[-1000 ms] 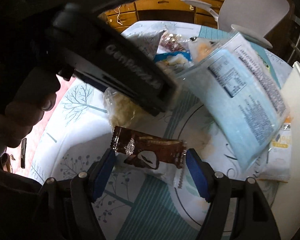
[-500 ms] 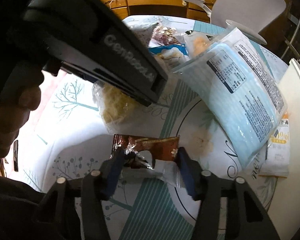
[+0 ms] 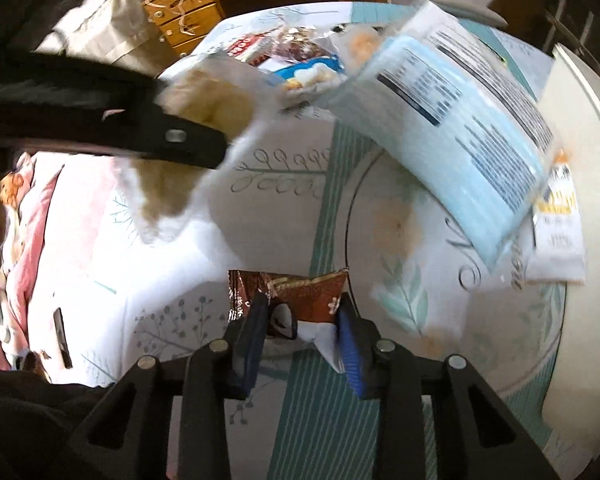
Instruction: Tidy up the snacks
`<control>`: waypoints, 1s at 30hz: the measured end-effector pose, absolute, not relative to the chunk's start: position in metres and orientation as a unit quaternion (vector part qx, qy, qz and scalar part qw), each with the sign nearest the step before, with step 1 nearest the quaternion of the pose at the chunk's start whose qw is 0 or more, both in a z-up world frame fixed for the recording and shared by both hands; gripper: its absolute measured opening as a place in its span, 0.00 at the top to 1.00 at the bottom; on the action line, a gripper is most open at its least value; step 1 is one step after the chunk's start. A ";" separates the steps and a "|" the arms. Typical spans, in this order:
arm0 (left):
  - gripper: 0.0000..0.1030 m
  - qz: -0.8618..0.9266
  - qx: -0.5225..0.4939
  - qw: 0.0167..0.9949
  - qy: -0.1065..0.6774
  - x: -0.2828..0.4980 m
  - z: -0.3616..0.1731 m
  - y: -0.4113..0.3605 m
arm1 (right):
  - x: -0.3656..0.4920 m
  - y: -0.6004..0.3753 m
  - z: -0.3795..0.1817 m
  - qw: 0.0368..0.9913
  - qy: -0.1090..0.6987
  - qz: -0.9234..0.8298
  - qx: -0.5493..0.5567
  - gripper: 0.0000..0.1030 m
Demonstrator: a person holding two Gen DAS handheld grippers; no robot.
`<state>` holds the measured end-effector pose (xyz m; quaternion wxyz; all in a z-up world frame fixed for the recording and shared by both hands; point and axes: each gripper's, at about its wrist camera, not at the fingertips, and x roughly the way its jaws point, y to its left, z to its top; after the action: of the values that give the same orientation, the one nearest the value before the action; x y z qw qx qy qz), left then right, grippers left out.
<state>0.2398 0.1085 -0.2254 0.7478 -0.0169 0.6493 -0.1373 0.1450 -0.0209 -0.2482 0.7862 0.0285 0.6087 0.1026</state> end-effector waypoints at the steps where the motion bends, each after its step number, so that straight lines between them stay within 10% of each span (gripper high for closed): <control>1: 0.47 -0.140 -0.019 0.750 0.646 0.233 -0.219 0.118 | 0.143 -0.022 -0.246 0.787 0.609 0.097 0.032 0.71; 30: 0.47 -0.153 -0.011 0.796 0.586 0.112 -0.115 0.111 | 0.088 -0.110 -0.130 0.858 0.505 0.036 0.090 0.83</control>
<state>0.1121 0.1114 -0.1147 0.7957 -0.0107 0.5859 -0.1531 0.0883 -0.1103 -0.1300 0.8576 0.0904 0.5051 0.0359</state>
